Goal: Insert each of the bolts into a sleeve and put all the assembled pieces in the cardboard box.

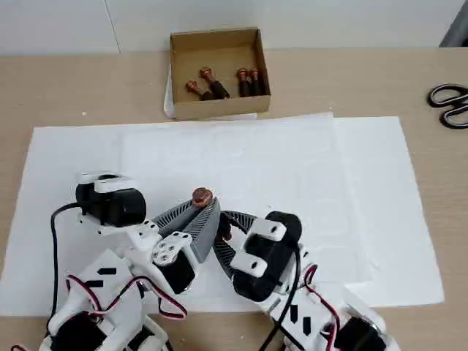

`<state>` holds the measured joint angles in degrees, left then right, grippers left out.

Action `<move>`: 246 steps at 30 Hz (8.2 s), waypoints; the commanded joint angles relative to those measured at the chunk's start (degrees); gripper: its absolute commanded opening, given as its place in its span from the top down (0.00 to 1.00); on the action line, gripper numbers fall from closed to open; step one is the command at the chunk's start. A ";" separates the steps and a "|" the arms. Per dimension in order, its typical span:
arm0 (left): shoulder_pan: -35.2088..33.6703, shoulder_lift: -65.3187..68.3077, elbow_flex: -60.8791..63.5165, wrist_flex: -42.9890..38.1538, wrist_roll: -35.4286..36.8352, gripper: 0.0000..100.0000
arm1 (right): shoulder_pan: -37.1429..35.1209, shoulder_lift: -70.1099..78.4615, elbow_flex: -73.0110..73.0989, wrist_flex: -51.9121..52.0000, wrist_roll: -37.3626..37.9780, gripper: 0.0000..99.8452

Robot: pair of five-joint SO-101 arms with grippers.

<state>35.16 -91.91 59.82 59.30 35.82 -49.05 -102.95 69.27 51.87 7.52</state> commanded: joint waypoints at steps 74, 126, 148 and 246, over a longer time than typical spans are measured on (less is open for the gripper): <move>2.73 0.79 11.65 6.15 -2.11 0.62 | 0.04 -0.48 0.53 -2.15 7.12 1.00; -18.55 0.88 6.29 -11.08 -8.26 0.68 | 0.40 -0.48 5.01 -2.15 7.12 1.00; -31.74 17.49 -0.66 -31.82 -9.93 0.99 | 19.12 0.22 6.24 -2.59 0.26 1.00; -30.95 86.86 -45.32 -14.51 -2.99 0.99 | 33.98 130.07 -93.27 -13.05 -14.15 1.00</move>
<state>3.96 -2.68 15.69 45.23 32.57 -15.03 25.23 -15.12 40.70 -7.16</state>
